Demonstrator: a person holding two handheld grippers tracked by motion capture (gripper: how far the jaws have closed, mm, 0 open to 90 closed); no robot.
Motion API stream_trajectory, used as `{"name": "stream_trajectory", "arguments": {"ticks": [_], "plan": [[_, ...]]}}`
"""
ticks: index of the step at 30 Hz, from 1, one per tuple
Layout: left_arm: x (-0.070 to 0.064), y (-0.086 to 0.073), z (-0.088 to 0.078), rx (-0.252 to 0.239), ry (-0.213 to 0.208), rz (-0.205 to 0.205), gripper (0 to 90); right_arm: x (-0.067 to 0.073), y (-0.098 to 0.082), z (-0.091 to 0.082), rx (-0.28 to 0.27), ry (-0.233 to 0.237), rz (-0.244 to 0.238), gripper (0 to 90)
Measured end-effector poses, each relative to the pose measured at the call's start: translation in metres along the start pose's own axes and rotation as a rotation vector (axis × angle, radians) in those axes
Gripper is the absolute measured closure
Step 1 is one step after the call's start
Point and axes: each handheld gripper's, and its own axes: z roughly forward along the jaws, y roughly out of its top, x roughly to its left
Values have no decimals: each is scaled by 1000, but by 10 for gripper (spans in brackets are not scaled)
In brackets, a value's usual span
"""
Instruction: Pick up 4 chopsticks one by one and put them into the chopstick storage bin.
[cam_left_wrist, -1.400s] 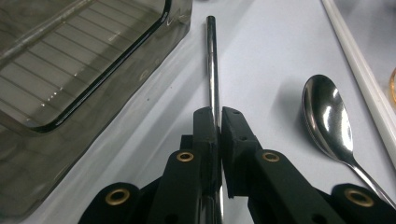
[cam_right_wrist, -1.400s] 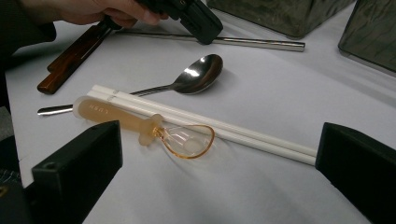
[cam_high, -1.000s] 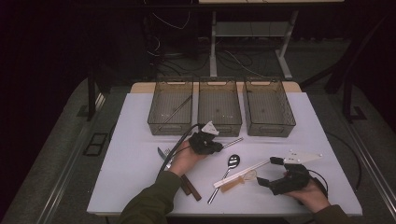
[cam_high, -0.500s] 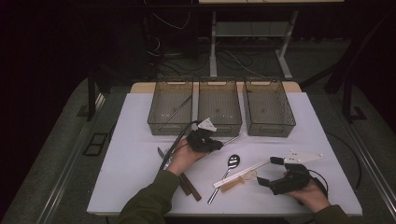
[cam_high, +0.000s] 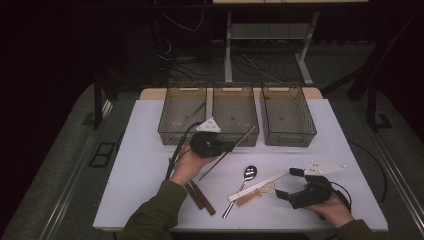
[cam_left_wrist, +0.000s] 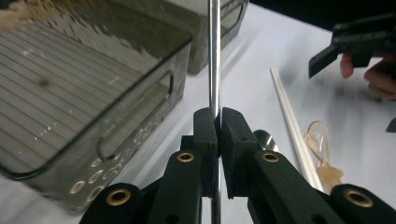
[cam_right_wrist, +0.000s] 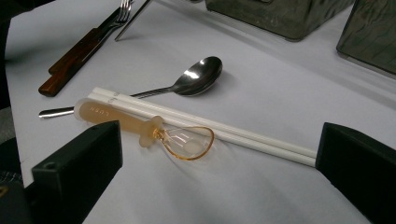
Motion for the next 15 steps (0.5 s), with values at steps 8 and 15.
{"name": "stream_trajectory", "arguments": {"ticks": [8, 15], "plan": [[1, 7, -24, -77, 15, -9, 850, 0, 0, 0, -1, 0, -1, 8], [2, 10, -37, -115, 27, -11, 849, 0, 0, 0, 0, -2, 1, 8]]}}
